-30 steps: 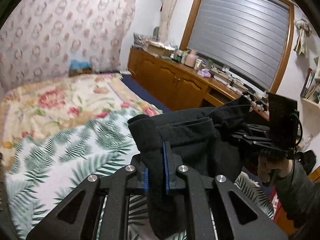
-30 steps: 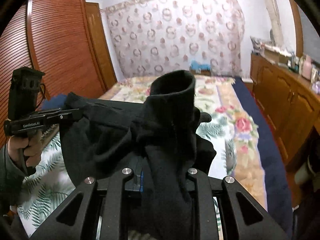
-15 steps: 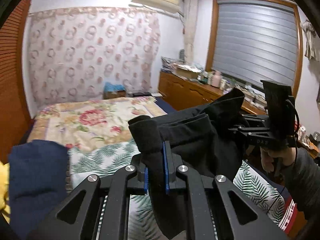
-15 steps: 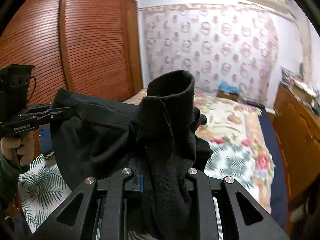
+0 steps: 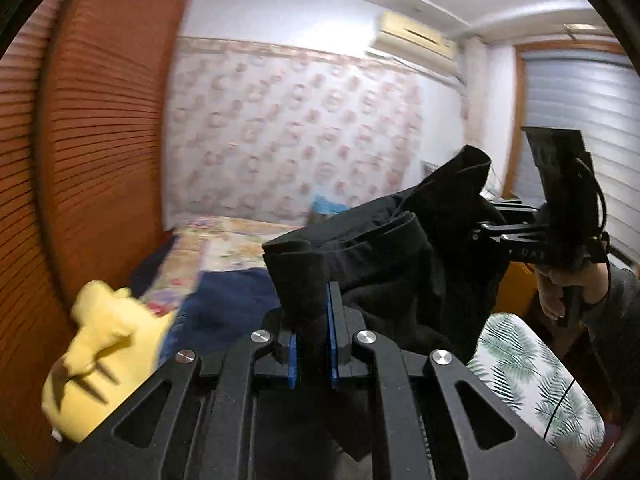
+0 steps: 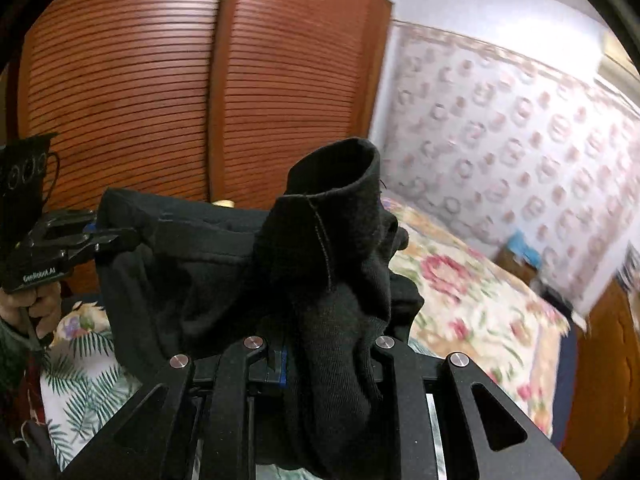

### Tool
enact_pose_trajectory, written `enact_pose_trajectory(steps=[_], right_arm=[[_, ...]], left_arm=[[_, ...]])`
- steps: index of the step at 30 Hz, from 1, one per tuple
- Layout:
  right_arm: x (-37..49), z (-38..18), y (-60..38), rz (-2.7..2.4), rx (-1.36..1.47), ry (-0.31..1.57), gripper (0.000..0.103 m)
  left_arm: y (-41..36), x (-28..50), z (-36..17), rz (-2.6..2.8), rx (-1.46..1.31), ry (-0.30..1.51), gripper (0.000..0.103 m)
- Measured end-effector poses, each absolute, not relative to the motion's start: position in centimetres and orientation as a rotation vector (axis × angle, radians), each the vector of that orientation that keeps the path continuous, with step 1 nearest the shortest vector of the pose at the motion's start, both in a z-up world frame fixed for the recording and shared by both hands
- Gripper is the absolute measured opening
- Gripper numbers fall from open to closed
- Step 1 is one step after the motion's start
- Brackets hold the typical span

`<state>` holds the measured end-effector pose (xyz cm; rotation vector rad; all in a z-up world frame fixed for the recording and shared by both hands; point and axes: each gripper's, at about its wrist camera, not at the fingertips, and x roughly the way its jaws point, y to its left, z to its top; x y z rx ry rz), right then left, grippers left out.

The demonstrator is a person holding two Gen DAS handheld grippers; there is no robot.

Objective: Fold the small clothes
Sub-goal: 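Lift the folded shirt with both grippers and carry it toward the navy blanket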

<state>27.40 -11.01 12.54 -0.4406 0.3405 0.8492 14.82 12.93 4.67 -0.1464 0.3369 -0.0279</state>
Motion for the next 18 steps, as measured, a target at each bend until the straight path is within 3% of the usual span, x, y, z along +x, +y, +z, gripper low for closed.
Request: enact_pose_trajectory(steps=[13,15,18], right_arm=[[33.3,10.6,1.9,1.007,-0.645,0.347,0.022],[34.3,10.2,3.1,0.991,-0.634,0.371,0.025],[36.6,10.2,4.2,0.942,-0.569,0.423,0.045]], left_arm=[[18.9,12.8,-1.6,0.151,-0.261,0.428,0.012],[18.9,12.8,-2.3,0.158,-0.267,0.446,0.012],[19.1,12.9,-2.8,0.171,-0.268,0.467,0.012]])
